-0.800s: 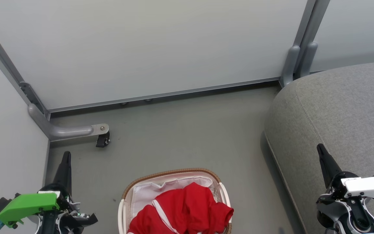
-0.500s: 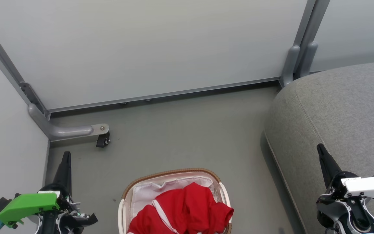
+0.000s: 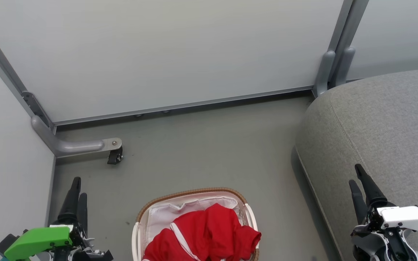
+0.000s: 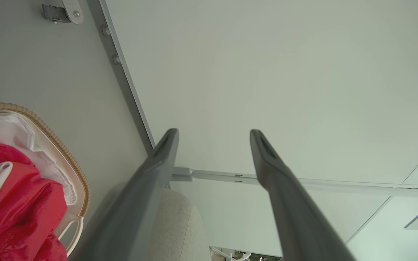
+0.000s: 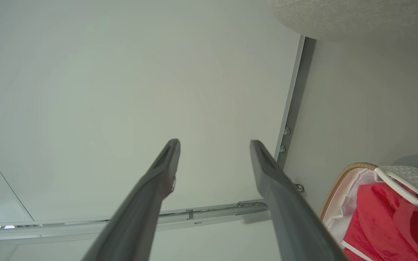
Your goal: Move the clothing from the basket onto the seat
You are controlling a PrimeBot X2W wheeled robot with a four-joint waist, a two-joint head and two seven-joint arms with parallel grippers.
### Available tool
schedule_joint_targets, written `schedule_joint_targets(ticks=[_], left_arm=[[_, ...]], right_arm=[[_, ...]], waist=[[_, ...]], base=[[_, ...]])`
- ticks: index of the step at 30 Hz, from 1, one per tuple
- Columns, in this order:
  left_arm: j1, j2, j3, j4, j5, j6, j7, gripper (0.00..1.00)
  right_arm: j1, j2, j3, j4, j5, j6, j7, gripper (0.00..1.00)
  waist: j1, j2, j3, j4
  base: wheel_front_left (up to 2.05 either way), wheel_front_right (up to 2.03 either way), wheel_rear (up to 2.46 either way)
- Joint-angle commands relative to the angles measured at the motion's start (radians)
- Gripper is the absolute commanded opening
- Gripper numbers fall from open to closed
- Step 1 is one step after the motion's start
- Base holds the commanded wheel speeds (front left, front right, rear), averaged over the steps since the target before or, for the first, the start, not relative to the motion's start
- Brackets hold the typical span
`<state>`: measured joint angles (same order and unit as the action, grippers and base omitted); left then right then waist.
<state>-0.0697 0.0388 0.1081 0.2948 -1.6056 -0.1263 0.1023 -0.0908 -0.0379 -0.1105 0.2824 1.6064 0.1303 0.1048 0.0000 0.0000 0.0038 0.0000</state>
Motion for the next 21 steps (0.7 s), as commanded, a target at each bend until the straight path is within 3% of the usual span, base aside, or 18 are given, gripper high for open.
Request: schedule_joint_targets(ticks=[1, 21], left_arm=[[-0.022, 0.005, 0.002, -0.015, 0.026, -0.001, -0.012, 1.0], [-0.034, 0.017, -0.031, -0.017, 0.49, 0.007, -0.104, 1.0]], right_arm=[[-0.019, -0.014, 0.004, -0.02, -0.019, 0.0, -0.013, 1.0], [-0.047, -0.069, 0.071, -0.033, -0.389, 0.0, -0.105, 1.0]], waist=[[0.0, 0.0, 0.0, 0.0], [0.0, 0.0, 0.002, 0.002]], base=[[0.0, 0.0, 0.0], [0.0, 0.0, 0.0]])
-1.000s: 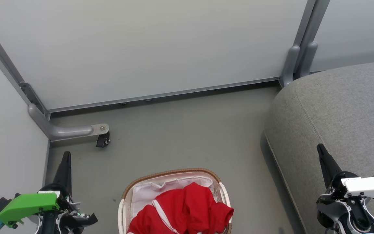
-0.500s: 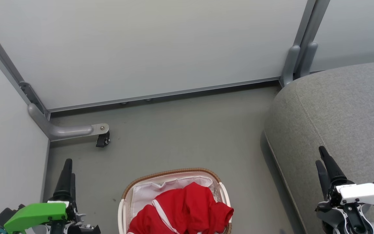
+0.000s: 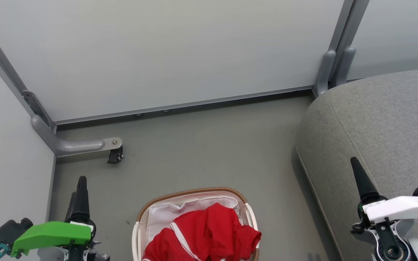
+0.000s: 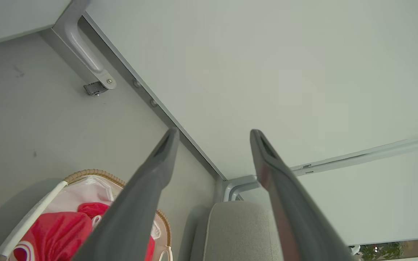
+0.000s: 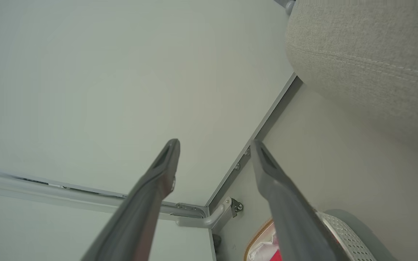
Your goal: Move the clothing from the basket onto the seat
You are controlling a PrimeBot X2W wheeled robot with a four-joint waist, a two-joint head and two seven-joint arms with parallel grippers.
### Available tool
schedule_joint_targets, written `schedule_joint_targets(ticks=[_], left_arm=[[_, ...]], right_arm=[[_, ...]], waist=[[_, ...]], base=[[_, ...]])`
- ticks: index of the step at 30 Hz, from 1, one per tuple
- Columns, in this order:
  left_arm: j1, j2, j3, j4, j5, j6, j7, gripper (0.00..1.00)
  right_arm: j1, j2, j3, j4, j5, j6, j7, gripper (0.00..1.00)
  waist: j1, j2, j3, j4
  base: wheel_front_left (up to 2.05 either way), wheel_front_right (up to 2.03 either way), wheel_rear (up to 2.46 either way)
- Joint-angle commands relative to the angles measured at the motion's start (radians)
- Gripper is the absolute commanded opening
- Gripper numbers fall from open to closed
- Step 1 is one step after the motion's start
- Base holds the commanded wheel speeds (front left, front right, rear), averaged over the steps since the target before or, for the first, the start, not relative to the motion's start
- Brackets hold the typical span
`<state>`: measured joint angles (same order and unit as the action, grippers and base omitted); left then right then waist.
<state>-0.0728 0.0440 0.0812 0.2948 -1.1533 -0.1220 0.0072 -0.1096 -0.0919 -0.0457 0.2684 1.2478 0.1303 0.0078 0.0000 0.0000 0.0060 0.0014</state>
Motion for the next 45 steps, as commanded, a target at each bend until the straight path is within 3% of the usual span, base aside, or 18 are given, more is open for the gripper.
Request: schedule_joint_targets(ticks=[1, 18, 45], left_arm=[[-0.03, 0.013, -0.008, -0.018, 0.056, 0.006, -0.012, 1.0], [-0.037, 0.061, -0.109, 0.007, 0.339, 0.057, -0.075, 1.0], [-0.048, 0.103, -0.233, 0.025, 0.655, 0.117, -0.155, 1.0]], right_arm=[[-0.029, -0.017, 0.009, -0.019, -0.047, 0.0, -0.012, 1.0], [-0.053, -0.05, 0.07, -0.003, -0.343, 0.0, -0.075, 1.0], [-0.067, -0.087, 0.172, 0.023, -0.702, 0.0, -0.155, 1.0]], waist=[[0.0, 0.0, 0.0, 0.0], [0.0, 0.0, 0.003, 0.002], [0.0, 0.0, -0.002, 0.007]], base=[[0.0, 0.0, 0.0], [0.0, 0.0, 0.0], [0.0, 0.0, 0.0]])
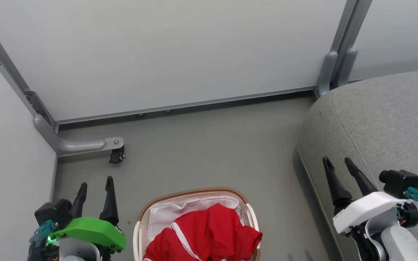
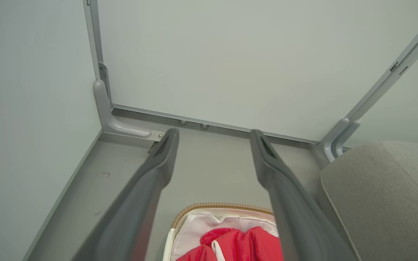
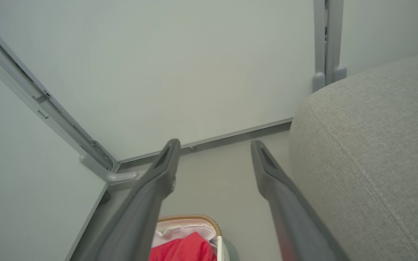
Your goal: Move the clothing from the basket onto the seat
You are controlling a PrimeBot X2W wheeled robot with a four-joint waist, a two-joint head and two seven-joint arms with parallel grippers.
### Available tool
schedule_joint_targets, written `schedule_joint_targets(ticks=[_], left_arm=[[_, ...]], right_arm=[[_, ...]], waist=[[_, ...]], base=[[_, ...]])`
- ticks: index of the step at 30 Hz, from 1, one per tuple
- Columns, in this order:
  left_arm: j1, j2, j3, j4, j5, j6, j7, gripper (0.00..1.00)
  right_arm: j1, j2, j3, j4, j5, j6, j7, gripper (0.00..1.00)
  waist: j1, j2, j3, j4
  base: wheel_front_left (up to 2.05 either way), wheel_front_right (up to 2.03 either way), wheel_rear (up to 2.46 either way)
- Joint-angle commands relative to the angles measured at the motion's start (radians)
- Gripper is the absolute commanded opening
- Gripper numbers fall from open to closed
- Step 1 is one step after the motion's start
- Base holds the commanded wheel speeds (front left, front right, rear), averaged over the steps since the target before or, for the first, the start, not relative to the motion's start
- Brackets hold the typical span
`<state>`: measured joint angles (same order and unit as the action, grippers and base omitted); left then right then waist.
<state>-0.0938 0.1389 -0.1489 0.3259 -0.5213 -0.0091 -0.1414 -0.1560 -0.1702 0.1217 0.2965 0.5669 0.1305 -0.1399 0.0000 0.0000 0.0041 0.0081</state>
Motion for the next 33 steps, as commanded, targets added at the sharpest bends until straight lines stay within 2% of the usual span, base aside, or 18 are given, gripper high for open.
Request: schedule_joint_targets(ticks=[1, 20, 28, 33], left_arm=[[-0.027, 0.006, -0.001, -0.008, 0.027, 0.006, -0.009, 1.0], [0.002, -0.015, 0.006, -0.004, 0.212, 0.018, -0.058, 1.0], [0.014, -0.03, 0.013, 0.013, 0.275, 0.0, -0.074, 1.0], [0.007, -0.053, 0.018, 0.034, 0.295, -0.03, -0.084, 1.0]], right_arm=[[-0.02, -0.01, 0.006, -0.004, -0.03, 0.0, -0.01, 1.0], [-0.004, -0.01, 0.001, 0.017, -0.209, 0.0, -0.058, 1.0], [-0.01, -0.02, 0.015, 0.02, -0.274, 0.0, -0.077, 1.0], [-0.017, -0.029, 0.025, 0.019, -0.306, 0.0, -0.086, 1.0]], waist=[[0.0, 0.0, 0.0, 0.001], [0.0, 0.0, -0.004, 0.0], [0.0, 0.0, 0.005, -0.008], [0.0, 0.0, 0.038, -0.017]], base=[[0.0, 0.0, 0.0], [0.0, 0.0, 0.0], [0.0, 0.0, 0.0], [0.0, 0.0, 0.0]])
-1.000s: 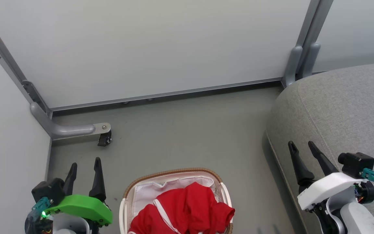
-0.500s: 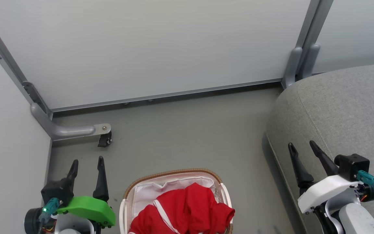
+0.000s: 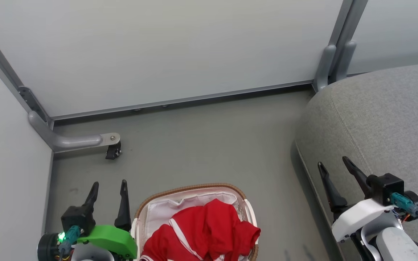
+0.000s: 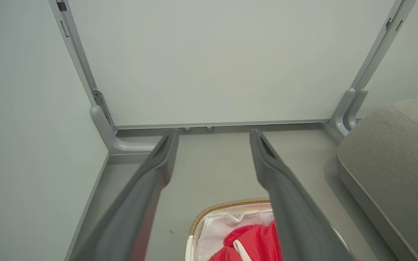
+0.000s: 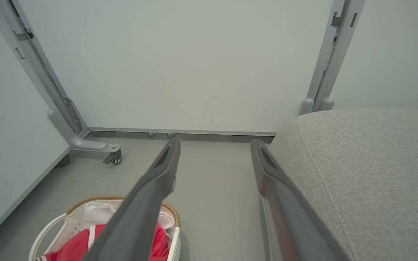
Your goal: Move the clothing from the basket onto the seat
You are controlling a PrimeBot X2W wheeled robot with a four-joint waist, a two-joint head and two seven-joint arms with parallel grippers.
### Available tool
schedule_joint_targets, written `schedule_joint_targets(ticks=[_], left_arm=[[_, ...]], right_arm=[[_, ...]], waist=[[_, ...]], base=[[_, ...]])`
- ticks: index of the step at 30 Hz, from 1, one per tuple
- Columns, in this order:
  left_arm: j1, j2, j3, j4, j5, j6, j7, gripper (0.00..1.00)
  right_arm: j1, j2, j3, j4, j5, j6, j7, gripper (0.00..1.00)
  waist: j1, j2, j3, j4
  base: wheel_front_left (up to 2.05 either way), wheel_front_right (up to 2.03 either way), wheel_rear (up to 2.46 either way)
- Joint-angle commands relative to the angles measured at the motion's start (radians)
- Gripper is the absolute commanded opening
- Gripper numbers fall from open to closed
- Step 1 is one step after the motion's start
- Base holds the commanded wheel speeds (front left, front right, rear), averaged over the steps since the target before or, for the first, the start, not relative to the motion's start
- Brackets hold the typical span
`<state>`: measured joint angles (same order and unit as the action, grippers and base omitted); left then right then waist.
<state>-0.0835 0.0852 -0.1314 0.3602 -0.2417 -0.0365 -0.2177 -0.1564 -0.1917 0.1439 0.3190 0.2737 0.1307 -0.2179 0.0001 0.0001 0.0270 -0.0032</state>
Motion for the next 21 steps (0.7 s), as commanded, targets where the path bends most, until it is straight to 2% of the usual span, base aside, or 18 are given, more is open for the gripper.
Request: schedule_joint_targets(ticks=[1, 9, 14, 21], left_arm=[[-0.012, -0.004, -0.001, 0.009, 0.021, -0.011, -0.01, 1.0], [-0.109, -0.027, -0.036, 0.124, 0.057, -0.062, -0.024, 1.0], [-0.191, -0.032, -0.066, 0.196, 0.083, -0.076, -0.033, 1.0], [-0.318, -0.033, -0.121, 0.382, 0.087, -0.084, -0.046, 1.0]], right_arm=[[-0.024, -0.007, 0.0, -0.005, -0.017, 0.0, -0.009, 1.0], [-0.09, -0.025, 0.032, -0.034, -0.064, 0.0, -0.025, 1.0], [-0.136, -0.028, 0.045, -0.058, -0.097, 0.0, -0.033, 1.0], [-0.192, -0.017, 0.05, -0.072, -0.137, 0.0, -0.046, 1.0]], waist=[[-0.0001, -0.0001, 0.03, -0.009], [-0.0001, -0.0001, 0.166, -0.05], [-0.0001, -0.0001, 0.265, -0.08], [-0.0001, -0.0001, 0.399, -0.119]], base=[[0.0, 0.0, 0.0], [0.0, 0.0, 0.0], [0.0, 0.0, 0.0], [0.0, 0.0, 0.0]])
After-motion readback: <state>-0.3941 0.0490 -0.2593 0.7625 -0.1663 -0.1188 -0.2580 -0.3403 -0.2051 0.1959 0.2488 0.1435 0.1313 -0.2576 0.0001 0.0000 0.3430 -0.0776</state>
